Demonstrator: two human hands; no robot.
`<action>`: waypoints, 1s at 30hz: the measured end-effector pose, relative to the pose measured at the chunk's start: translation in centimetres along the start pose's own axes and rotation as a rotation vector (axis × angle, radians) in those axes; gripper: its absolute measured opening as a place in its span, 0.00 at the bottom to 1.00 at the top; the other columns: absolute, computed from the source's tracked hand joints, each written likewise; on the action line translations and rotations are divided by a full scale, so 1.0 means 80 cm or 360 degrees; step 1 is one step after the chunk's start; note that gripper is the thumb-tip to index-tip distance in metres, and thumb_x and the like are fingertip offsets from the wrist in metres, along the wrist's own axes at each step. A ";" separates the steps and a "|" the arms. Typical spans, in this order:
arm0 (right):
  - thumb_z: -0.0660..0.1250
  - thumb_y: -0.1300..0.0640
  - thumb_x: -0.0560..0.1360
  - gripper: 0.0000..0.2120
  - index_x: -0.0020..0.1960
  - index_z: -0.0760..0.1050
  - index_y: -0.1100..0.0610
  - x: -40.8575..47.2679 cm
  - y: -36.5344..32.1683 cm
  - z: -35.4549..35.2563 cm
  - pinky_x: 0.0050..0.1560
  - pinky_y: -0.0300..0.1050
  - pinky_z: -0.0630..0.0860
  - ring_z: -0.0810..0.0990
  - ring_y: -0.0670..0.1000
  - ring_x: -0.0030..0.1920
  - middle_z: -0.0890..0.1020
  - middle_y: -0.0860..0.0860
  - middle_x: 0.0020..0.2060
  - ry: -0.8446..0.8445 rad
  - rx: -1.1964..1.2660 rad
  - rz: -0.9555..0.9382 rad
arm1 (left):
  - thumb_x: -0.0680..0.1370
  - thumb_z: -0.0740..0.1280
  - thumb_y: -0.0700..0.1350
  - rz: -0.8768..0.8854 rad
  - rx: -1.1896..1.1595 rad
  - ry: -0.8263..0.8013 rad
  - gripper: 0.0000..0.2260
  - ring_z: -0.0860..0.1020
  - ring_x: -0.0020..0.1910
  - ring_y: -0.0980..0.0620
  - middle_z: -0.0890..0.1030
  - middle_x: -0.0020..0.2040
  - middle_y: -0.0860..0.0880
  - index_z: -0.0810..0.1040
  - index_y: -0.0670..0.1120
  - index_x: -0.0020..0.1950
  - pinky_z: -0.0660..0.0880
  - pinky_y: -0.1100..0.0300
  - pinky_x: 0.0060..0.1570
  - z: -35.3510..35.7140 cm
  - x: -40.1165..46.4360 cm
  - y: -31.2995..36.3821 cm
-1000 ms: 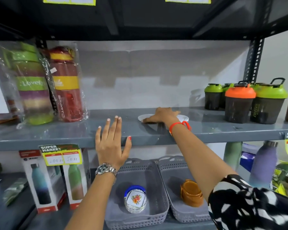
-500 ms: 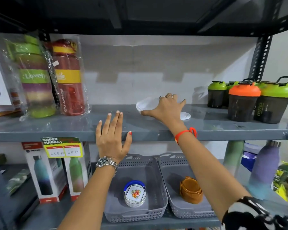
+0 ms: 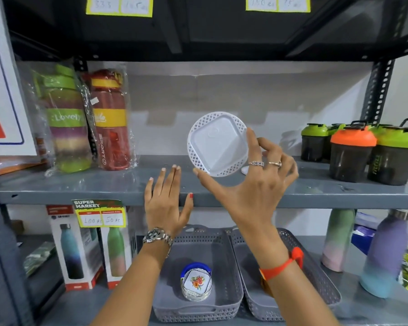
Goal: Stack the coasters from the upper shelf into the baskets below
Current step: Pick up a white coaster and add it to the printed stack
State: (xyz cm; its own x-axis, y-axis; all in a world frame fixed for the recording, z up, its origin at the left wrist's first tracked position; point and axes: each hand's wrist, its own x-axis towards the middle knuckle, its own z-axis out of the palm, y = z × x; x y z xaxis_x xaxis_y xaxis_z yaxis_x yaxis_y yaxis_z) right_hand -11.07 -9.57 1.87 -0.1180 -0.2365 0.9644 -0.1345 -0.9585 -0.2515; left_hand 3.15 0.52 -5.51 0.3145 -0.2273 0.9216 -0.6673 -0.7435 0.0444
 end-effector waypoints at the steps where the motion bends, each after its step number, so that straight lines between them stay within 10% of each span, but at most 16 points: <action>1: 0.64 0.24 0.58 0.46 0.63 0.77 0.58 0.000 -0.002 -0.005 0.59 0.59 0.68 0.70 0.55 0.55 0.80 0.57 0.53 0.0032 0.0027 0.0006 | 0.80 0.48 0.57 -0.0006 -0.0010 -0.0003 0.28 0.69 0.68 0.44 0.72 0.69 0.44 0.70 0.40 0.70 0.57 0.47 0.68 -0.001 0.000 0.001; 8: 0.68 0.29 0.57 0.46 0.68 0.72 0.54 -0.001 -0.011 -0.020 0.62 0.58 0.69 0.68 0.49 0.58 0.74 0.53 0.57 -0.0236 0.0442 0.0367 | 0.80 0.47 0.57 -0.0007 0.0012 -0.0055 0.29 0.69 0.68 0.43 0.71 0.69 0.44 0.68 0.40 0.71 0.58 0.46 0.68 -0.001 -0.001 0.000; 12: 0.71 0.38 0.58 0.35 0.64 0.72 0.42 0.006 -0.018 -0.033 0.61 0.41 0.72 0.73 0.42 0.56 0.76 0.45 0.54 -0.0591 0.1404 0.0928 | 0.79 0.48 0.59 -0.0027 -0.0019 -0.0067 0.30 0.67 0.69 0.44 0.70 0.70 0.44 0.66 0.41 0.72 0.55 0.48 0.69 -0.001 -0.001 0.001; 20: 0.69 0.39 0.64 0.32 0.60 0.75 0.59 0.017 -0.008 -0.047 0.59 0.53 0.77 0.81 0.60 0.52 0.80 0.63 0.54 -0.0978 0.3252 0.2390 | 0.77 0.54 0.55 -0.0001 0.0004 0.0050 0.27 0.69 0.68 0.44 0.72 0.69 0.45 0.70 0.40 0.70 0.60 0.46 0.67 0.004 -0.002 0.000; 30: 0.65 0.43 0.73 0.24 0.55 0.80 0.64 0.008 -0.001 -0.057 0.40 0.52 0.83 0.78 0.66 0.59 0.79 0.65 0.58 -0.0990 0.3408 0.2561 | 0.76 0.53 0.56 0.0004 0.0034 0.0134 0.27 0.68 0.68 0.45 0.73 0.68 0.45 0.71 0.41 0.69 0.58 0.47 0.67 0.008 -0.002 -0.001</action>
State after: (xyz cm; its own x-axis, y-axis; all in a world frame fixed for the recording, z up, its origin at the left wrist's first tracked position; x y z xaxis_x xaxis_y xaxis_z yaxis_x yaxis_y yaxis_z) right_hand -15.58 -8.89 2.11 0.9347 -0.1001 0.3411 0.2192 0.9178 -0.3312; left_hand 3.55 0.21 -5.89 0.2543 -0.1761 0.9510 -0.6533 -0.7563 0.0346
